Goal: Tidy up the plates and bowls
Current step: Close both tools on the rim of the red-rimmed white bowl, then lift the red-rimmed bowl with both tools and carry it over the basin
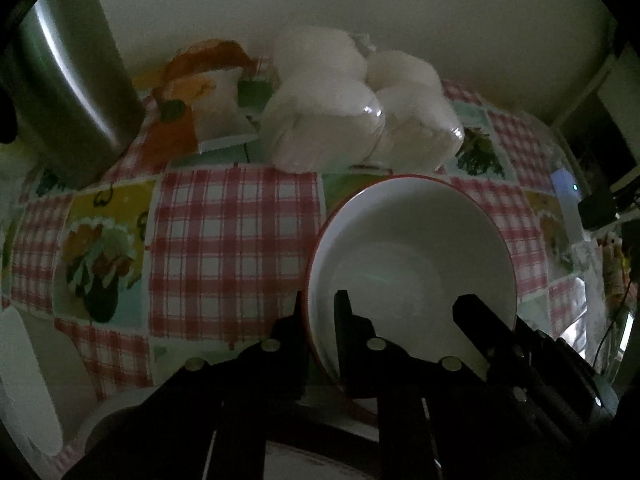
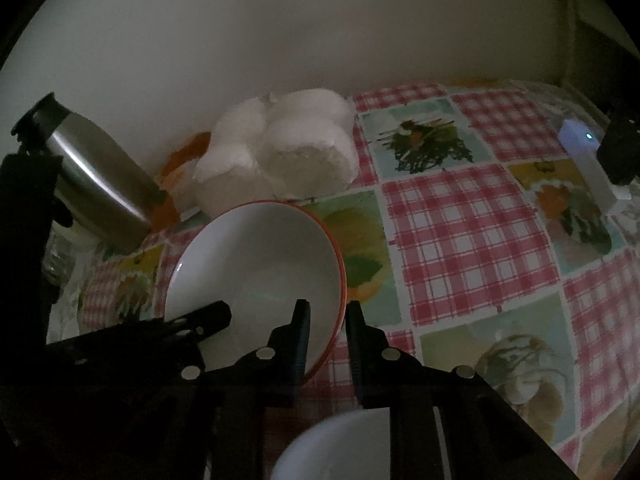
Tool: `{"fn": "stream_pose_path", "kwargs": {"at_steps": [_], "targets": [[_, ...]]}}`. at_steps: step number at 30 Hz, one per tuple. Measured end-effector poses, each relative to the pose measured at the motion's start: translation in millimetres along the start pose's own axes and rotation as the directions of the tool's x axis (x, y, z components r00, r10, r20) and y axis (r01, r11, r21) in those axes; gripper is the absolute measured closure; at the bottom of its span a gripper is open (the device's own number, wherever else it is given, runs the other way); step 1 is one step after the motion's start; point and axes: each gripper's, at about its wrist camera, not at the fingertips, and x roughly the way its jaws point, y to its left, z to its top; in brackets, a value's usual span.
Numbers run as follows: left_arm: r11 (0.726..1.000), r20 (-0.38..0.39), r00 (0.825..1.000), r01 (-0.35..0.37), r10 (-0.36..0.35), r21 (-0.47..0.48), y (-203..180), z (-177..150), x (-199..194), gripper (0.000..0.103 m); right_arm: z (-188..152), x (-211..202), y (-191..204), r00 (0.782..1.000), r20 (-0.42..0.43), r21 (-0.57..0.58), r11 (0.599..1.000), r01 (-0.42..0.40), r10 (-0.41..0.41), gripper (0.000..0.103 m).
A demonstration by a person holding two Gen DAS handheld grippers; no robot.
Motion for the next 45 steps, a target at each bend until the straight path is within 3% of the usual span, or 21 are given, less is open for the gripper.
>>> {"fn": "stream_pose_path", "kwargs": {"at_steps": [12,20,32,45], "targets": [[0.998,0.142,0.988,0.056,-0.054,-0.008,2.5,-1.4,-50.9,0.090,8.4,-50.4,5.2,0.994,0.107,-0.020,0.999,-0.035,0.037,0.083],[0.998,0.238,0.971,0.042,-0.029,-0.050,17.1,-21.8,-94.4,0.090,2.6,-80.1,27.5,0.987,0.140,-0.087,0.994,-0.065,0.077,0.083],[0.967,0.262,0.964,0.106,-0.043,-0.231,72.7,-72.7,-132.7,0.090,-29.8,-104.5,83.8,0.994,0.077,-0.238,0.970,-0.057,0.078,0.083],[0.922,0.280,0.957,0.178,-0.080,-0.343,119.1,-126.8,-158.7,0.090,-70.5,-132.3,131.8,0.997,0.024,-0.330,0.942,-0.056,0.067,0.083]]}}
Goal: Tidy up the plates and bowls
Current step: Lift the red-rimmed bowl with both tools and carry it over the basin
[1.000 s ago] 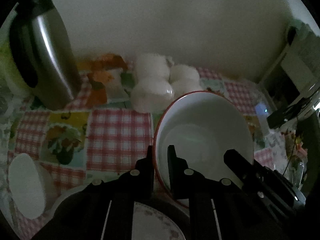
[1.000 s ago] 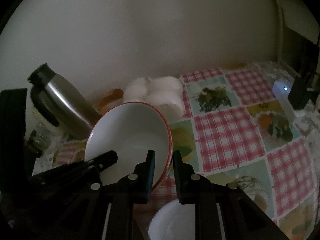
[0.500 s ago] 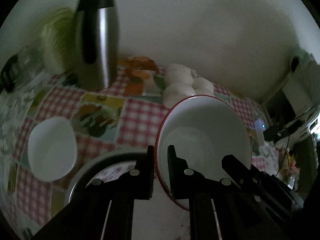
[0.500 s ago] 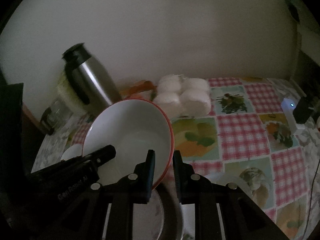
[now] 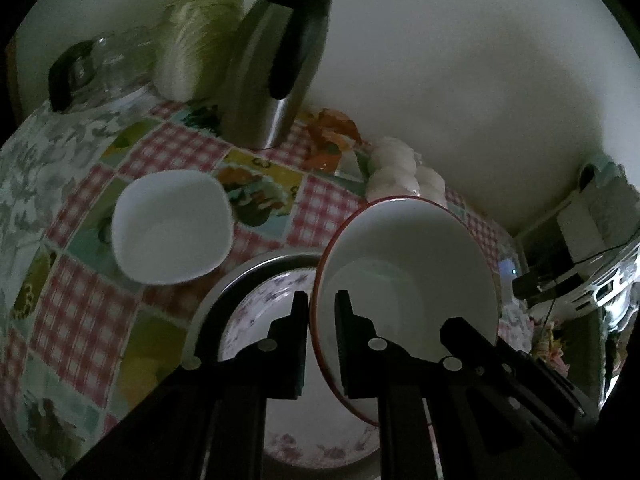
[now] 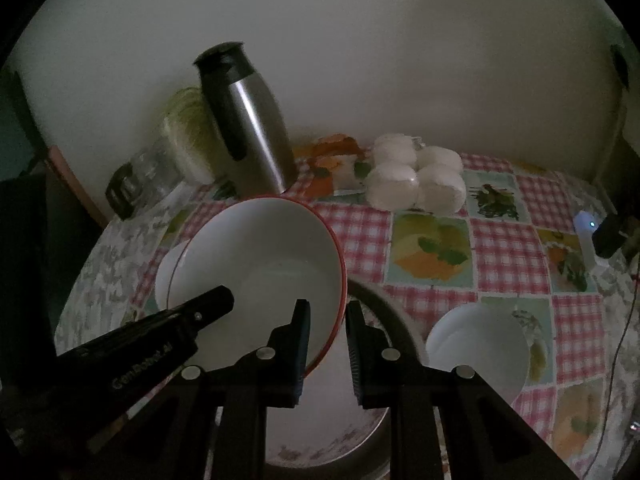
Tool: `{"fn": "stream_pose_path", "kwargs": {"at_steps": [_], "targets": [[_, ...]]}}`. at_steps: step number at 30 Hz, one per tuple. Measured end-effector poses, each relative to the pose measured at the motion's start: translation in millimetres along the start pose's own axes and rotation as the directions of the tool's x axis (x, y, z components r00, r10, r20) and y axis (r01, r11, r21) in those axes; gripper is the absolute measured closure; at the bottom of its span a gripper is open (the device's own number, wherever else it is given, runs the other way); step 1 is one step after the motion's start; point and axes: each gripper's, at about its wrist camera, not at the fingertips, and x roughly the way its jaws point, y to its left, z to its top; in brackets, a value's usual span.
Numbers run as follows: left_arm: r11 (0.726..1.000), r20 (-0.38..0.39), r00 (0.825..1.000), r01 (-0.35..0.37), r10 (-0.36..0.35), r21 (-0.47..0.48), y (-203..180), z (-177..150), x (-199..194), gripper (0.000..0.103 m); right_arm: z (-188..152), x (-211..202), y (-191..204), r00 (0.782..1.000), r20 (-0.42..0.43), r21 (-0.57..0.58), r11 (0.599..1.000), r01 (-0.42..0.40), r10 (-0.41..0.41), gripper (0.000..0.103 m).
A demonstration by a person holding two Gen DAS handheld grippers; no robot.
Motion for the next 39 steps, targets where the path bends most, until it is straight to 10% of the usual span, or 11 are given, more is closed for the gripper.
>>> {"fn": "stream_pose_path", "kwargs": {"at_steps": [39], "targets": [[0.997,-0.022,0.997,0.072,-0.072,-0.029,31.5,-38.4,-27.1,0.087,-52.6,-9.3,13.2,0.996,-0.084,0.066,0.998,-0.003,0.008,0.083]]}}
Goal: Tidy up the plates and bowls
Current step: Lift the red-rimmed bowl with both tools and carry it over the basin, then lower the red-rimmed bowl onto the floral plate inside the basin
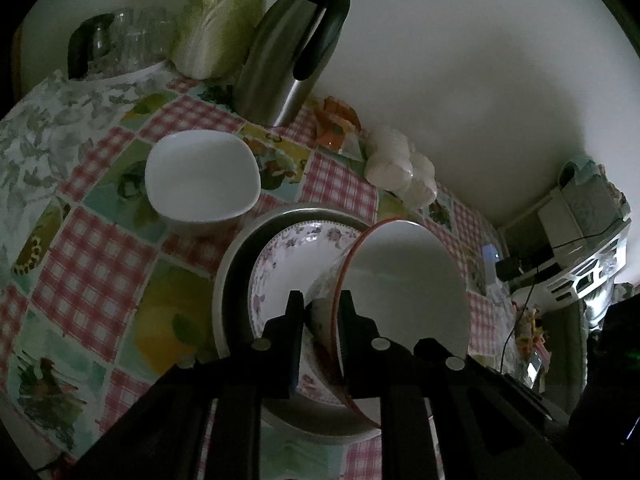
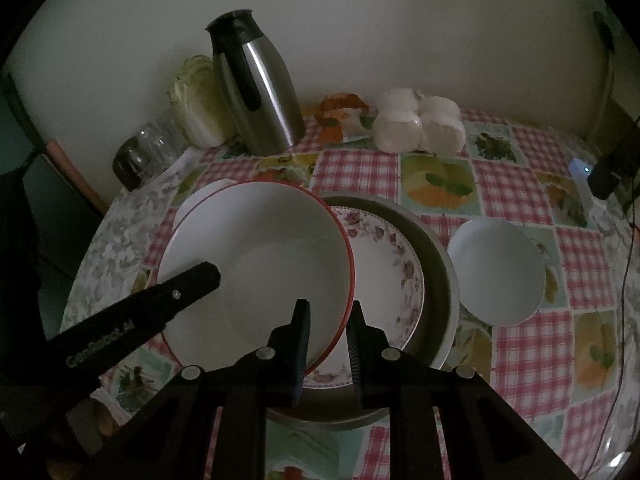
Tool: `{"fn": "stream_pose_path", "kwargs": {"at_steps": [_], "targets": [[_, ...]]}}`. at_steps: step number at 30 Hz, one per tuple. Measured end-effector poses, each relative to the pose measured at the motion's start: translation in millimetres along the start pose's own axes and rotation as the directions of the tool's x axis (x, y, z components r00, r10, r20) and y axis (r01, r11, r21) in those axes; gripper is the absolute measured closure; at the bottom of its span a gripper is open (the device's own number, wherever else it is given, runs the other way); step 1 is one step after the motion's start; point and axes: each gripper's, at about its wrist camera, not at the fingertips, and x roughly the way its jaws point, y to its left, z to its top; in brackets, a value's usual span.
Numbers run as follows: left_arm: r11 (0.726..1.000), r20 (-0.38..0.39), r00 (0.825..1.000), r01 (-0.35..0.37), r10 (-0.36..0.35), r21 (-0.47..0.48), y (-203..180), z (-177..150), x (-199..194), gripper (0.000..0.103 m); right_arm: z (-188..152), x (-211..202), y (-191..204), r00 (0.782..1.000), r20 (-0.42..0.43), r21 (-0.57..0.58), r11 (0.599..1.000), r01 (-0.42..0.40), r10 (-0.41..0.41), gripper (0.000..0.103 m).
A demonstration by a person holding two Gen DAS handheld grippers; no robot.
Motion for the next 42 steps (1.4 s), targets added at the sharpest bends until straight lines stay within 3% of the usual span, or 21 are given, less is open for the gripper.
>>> {"fn": "stream_pose_path", "kwargs": {"at_steps": [26,42], "targets": [[1.000,-0.081,0.996,0.029,-0.029,-0.001,0.3,2.4,30.2,0.084,2.2,30.4,-17.0,0.996,-0.074,0.044,0.998,0.044,-0.041,0.083],[1.000,-0.102,0.995,0.020,-0.019,0.011,-2.3,2.2,41.9,0.084,4.3,34.3,-24.0,0.997,-0.076,0.059,0.998,0.038,-0.033,0.083]]}}
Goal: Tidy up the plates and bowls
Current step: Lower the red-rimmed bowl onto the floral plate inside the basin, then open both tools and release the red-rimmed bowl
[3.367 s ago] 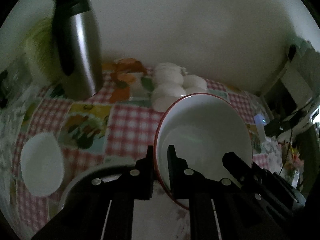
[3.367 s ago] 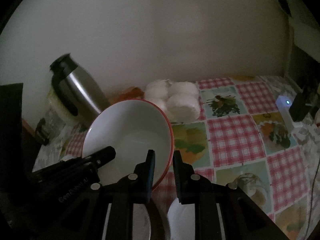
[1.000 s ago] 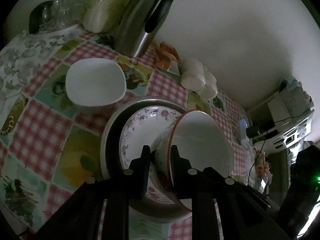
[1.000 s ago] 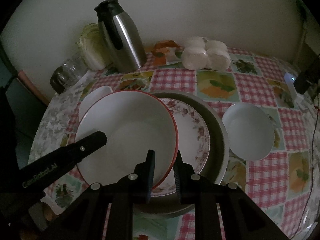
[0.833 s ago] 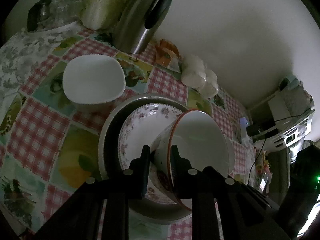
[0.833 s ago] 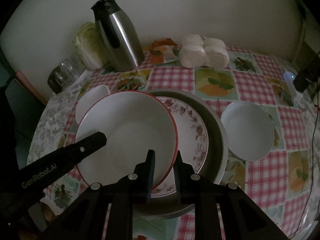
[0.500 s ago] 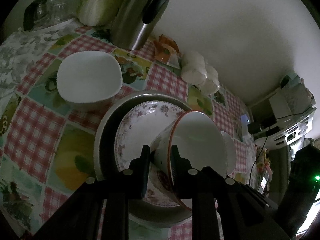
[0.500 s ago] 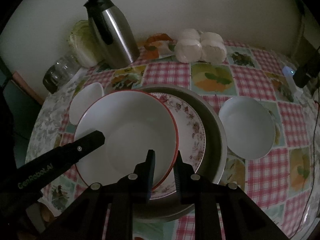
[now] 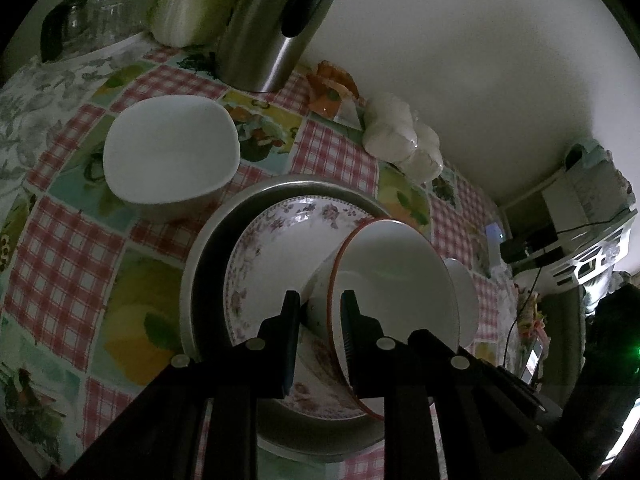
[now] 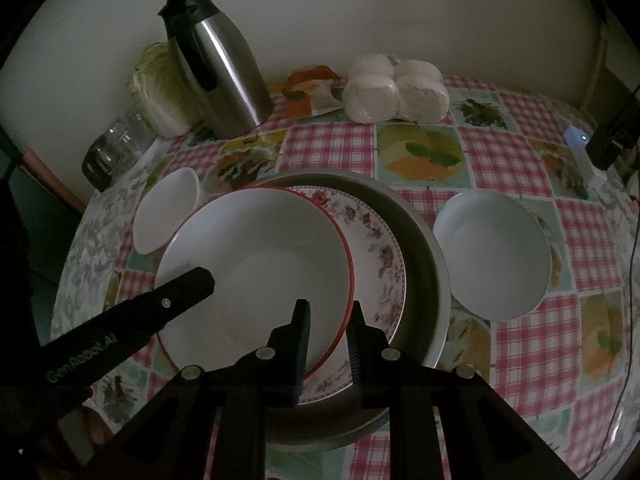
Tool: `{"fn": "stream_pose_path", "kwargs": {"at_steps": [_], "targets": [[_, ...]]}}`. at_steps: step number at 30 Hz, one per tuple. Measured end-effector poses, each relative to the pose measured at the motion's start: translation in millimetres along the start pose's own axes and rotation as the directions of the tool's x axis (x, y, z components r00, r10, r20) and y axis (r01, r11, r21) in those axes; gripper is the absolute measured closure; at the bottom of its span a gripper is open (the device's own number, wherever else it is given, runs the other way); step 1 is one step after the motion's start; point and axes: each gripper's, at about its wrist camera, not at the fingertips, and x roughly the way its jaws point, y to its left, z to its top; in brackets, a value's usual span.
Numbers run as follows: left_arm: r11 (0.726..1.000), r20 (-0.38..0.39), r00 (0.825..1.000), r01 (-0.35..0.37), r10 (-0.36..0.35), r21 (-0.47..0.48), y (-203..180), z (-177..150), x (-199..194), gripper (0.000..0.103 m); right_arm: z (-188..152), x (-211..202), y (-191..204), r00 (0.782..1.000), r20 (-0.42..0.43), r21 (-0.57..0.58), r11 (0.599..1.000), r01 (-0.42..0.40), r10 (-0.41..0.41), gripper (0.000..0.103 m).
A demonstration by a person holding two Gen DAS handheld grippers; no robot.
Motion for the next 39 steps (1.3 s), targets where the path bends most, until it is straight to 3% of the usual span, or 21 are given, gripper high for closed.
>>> {"fn": "stream_pose_path", "kwargs": {"at_steps": [26,29,32,39], "targets": [[1.000,-0.038,0.999,0.001,-0.001,-0.023,7.2,2.5,16.9,0.074,2.9,18.1,-2.0,1.000,-0.008,-0.005,1.000,-0.008,0.008,0.081],[1.000,-0.035,0.999,-0.016,0.016,-0.017,6.8,3.2,14.7,0.074,1.5,20.5,-2.7,1.000,-0.018,-0.001,1.000,-0.007,0.007,0.072],[0.999,-0.029,0.999,-0.038,0.037,-0.007,5.7,3.2,10.2,0.072,1.4,17.7,-1.4,1.000,-0.017,-0.011,1.000,0.015,-0.015,0.070],[0.997,0.031,0.997,-0.066,0.065,0.044,-3.7,5.9,-15.7,0.057,3.4,-4.8,-4.2,0.999,0.028,-0.004,0.999,0.031,-0.031,0.059]]}}
